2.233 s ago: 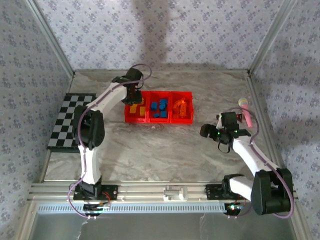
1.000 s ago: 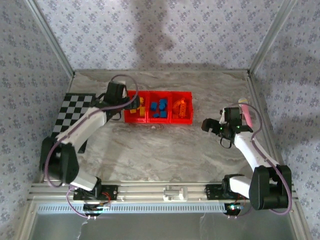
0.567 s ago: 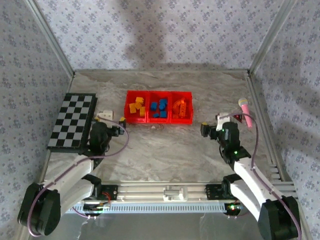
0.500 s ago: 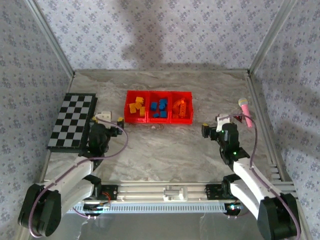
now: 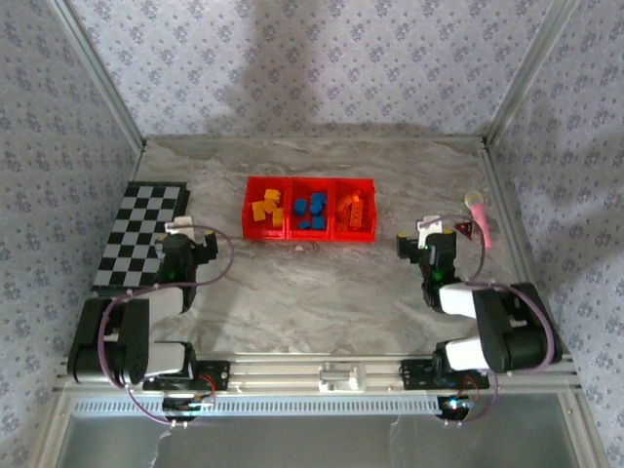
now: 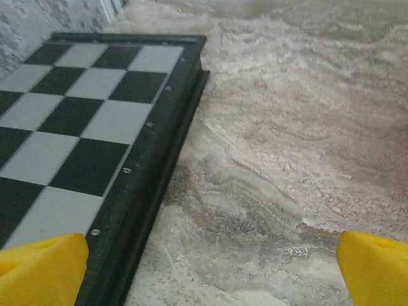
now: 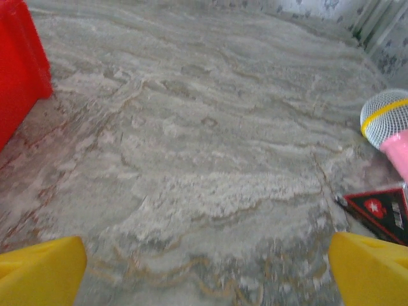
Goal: Sort the legos into containers by color
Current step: Reset both arms
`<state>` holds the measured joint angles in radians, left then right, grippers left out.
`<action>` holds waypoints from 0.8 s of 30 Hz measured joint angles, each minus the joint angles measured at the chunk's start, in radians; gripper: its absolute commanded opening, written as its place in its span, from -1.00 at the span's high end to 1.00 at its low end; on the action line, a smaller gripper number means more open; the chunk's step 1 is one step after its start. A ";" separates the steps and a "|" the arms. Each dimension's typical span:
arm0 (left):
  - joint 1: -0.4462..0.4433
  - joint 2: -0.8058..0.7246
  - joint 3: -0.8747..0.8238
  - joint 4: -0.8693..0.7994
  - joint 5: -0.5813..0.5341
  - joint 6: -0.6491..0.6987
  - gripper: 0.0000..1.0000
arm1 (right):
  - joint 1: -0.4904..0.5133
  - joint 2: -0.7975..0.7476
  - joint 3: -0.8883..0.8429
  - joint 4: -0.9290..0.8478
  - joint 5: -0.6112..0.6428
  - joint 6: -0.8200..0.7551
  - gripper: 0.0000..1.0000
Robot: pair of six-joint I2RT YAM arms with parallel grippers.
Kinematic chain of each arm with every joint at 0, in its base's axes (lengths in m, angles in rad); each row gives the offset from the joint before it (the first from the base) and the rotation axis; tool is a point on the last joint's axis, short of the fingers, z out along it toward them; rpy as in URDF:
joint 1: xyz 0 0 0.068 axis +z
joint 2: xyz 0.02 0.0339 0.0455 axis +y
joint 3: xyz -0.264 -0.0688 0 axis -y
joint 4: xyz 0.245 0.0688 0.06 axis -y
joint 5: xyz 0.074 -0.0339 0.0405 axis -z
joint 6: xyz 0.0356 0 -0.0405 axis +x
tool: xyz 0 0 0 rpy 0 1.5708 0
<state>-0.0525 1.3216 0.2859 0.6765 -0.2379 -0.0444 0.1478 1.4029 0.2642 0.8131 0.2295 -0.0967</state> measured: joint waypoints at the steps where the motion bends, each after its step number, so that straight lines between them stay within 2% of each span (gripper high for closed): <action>1: 0.003 0.031 0.016 0.014 0.010 0.002 -0.99 | -0.005 0.034 0.000 0.044 0.007 -0.001 -0.99; 5: 0.033 0.192 0.074 0.128 0.042 0.002 -0.99 | -0.099 0.124 0.005 0.145 -0.021 0.029 -0.99; 8: 0.052 0.224 0.088 0.129 0.082 0.004 -0.99 | -0.149 0.132 0.053 0.086 -0.058 0.048 -0.99; 13: 0.053 0.224 0.101 0.129 0.148 0.011 -1.00 | -0.151 0.132 0.099 0.081 -0.087 0.055 -0.99; 24: 0.053 0.224 0.106 0.128 0.171 0.011 -1.00 | -0.146 0.132 0.099 0.071 -0.098 0.056 -0.99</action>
<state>0.0010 1.5452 0.3923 0.8047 -0.0666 -0.0334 0.0017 1.5352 0.3630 0.8837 0.1314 -0.0406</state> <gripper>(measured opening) 0.995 0.996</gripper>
